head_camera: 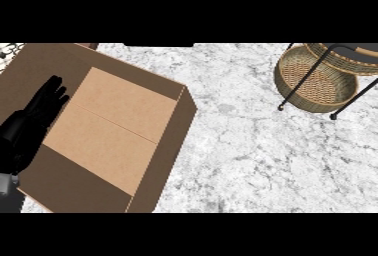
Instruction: Pick the cupcake from the cutting board and place it in the tiered basket
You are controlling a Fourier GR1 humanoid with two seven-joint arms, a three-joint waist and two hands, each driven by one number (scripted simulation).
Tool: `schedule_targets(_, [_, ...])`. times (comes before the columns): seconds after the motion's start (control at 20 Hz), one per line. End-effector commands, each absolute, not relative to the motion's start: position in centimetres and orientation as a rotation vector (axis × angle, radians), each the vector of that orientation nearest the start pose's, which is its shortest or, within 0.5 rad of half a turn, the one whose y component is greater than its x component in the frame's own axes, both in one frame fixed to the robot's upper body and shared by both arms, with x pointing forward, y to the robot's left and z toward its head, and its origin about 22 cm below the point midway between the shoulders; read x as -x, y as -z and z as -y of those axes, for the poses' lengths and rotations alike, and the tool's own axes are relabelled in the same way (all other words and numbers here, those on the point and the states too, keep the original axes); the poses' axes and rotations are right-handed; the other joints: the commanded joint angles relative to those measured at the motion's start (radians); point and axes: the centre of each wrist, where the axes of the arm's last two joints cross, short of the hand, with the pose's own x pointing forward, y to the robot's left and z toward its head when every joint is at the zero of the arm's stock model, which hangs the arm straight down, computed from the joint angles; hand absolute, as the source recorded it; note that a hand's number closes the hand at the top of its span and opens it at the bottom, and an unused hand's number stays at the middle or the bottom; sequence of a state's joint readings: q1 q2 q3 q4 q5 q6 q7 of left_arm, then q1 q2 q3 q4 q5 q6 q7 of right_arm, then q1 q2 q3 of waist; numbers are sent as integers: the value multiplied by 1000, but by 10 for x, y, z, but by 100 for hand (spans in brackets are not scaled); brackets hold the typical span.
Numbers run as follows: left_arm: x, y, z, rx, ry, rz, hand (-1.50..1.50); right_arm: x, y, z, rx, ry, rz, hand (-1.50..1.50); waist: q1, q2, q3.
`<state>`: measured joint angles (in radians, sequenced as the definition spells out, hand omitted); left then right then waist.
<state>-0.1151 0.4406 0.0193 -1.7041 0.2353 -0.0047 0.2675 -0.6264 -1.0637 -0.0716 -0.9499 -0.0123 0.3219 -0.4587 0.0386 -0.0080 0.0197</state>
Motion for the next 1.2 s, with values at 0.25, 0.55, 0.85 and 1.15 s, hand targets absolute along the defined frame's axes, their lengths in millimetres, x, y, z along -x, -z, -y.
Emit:
schedule_targets(0.25, [-246,-44,-288,-67,137,1428,0,-369,-259,413,640,-846,1755,150,0,15,-23])
schedule_targets(0.55, [-253,-52,-290,-54,119,1431,0,-379,-239,408,643,-862,1699,150,-16,16,-21])
schedule_targets(0.85, [-262,-59,-299,-71,113,1434,0,-395,-215,380,685,-884,1721,150,-15,20,-20])
schedule_targets(1.15, [-241,-34,-278,-55,110,1418,0,-396,-214,390,740,-838,1742,150,-6,18,-20])
